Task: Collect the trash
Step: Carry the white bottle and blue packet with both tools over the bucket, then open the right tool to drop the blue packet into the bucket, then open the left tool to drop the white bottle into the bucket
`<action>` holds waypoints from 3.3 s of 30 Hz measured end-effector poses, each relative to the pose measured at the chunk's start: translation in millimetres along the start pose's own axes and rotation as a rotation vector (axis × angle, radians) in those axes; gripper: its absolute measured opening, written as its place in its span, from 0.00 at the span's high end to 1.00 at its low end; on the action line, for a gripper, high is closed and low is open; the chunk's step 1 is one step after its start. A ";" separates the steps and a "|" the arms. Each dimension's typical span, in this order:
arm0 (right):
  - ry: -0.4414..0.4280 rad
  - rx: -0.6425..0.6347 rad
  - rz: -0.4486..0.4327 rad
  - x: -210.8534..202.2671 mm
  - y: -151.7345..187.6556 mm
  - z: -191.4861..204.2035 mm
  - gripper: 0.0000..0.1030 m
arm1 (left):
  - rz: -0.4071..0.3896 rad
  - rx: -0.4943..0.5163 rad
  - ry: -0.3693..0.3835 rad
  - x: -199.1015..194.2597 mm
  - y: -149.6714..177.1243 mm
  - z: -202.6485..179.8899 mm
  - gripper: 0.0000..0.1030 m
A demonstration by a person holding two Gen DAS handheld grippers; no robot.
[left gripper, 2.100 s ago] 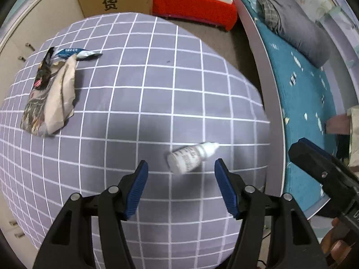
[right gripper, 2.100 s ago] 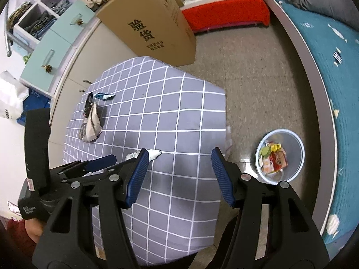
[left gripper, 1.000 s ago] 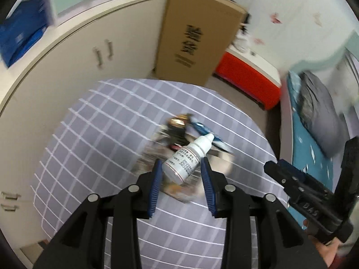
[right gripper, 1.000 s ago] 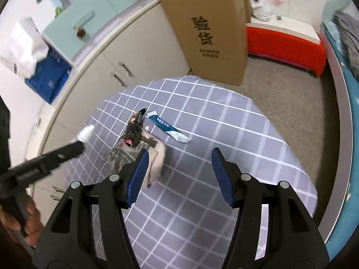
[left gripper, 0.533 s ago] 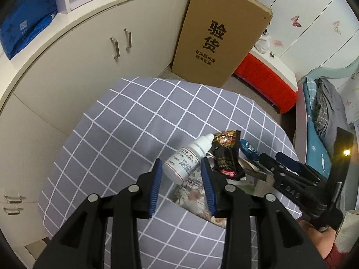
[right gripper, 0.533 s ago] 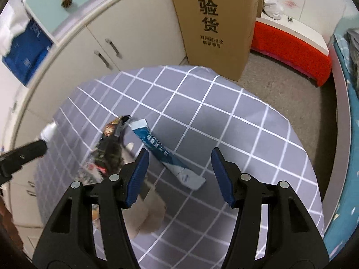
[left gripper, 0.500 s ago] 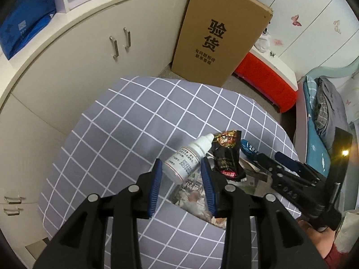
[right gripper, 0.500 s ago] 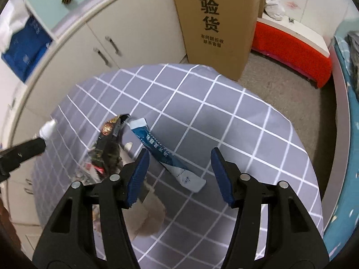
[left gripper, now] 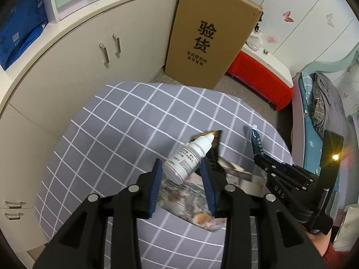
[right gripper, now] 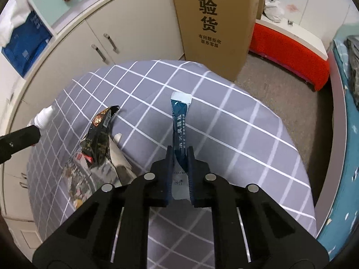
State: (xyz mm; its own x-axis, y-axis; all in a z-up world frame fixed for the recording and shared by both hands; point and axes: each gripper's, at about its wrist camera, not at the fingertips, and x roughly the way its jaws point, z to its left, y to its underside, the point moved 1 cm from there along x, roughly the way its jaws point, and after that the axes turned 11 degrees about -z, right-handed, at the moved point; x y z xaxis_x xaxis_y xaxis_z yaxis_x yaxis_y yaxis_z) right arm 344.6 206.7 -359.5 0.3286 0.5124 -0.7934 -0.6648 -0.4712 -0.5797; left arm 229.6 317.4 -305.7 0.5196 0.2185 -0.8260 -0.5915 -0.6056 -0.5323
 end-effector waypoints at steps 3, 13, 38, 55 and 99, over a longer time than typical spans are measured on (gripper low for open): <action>-0.012 0.041 -0.025 -22.6 2.5 -14.0 0.88 | -0.009 0.020 0.011 -10.9 4.8 -18.9 0.67; -0.020 0.152 -0.147 -143.6 36.5 -79.6 0.88 | -0.047 0.139 0.115 -59.5 38.9 -135.0 0.67; 0.232 0.542 -0.386 -400.0 234.3 -278.2 0.88 | -0.052 0.614 0.401 -165.8 218.2 -428.9 0.67; 0.249 0.653 -0.430 -400.6 256.3 -309.6 0.28 | -0.037 0.701 0.396 -162.4 230.6 -461.8 0.67; 0.347 0.701 -0.510 -436.5 268.2 -320.5 0.28 | -0.004 0.790 0.446 -152.0 254.1 -501.1 0.34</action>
State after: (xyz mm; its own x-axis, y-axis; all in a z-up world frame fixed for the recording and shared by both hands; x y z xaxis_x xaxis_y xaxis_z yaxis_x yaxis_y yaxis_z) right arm 237.9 -373.4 -228.3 0.7994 0.2418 -0.5500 -0.6006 0.3504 -0.7187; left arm 309.3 -253.1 -222.5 0.6158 -0.1966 -0.7630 -0.7546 0.1313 -0.6429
